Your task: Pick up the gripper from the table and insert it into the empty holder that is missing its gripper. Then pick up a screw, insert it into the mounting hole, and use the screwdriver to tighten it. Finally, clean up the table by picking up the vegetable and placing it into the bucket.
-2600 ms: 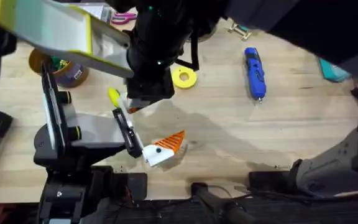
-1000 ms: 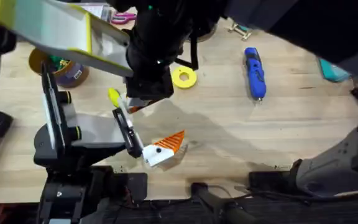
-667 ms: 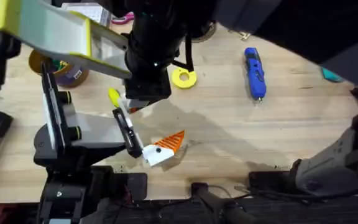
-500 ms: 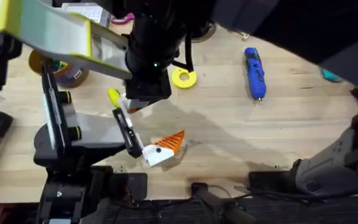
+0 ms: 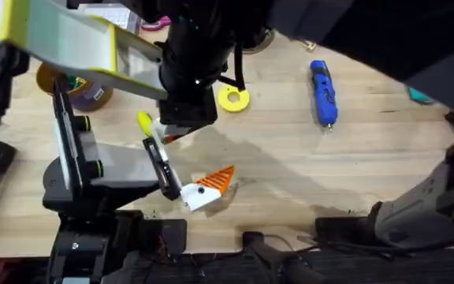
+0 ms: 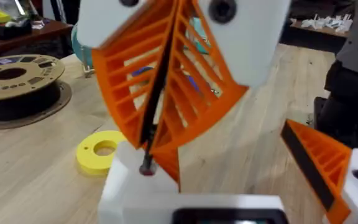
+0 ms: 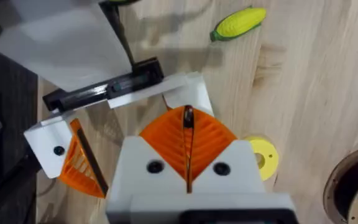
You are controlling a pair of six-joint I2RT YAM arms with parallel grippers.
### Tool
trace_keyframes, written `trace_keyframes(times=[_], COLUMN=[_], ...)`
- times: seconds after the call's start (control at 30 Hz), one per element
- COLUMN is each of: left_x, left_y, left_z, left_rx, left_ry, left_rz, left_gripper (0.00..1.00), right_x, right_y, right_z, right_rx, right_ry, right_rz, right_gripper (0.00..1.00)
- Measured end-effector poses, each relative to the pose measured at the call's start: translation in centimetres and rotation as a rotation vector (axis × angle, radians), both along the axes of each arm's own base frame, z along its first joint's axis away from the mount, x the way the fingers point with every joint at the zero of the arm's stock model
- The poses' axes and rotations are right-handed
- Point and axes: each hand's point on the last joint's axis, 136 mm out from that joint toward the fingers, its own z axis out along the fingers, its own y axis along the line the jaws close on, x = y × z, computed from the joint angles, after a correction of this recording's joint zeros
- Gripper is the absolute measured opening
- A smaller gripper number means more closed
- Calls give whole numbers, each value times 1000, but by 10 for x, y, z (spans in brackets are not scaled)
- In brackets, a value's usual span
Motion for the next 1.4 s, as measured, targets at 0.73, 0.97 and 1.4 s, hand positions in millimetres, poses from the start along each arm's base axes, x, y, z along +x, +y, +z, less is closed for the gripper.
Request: trace_keyframes(times=[0.73,0.97,1.4], left_x=[0,0,0], left_y=[0,0,0], left_z=[0,0,0], left_rx=[0,0,0], left_ry=[1,1,1], left_rz=[0,0,0], left_gripper=[985,985,985], right_x=[-1,0,0], right_y=[2,3,3], right_z=[-10,-15,-15], right_rx=[-25,-35,-35], right_ry=[15,21,21], right_rz=[4,4,4], right_gripper=[6,6,6])
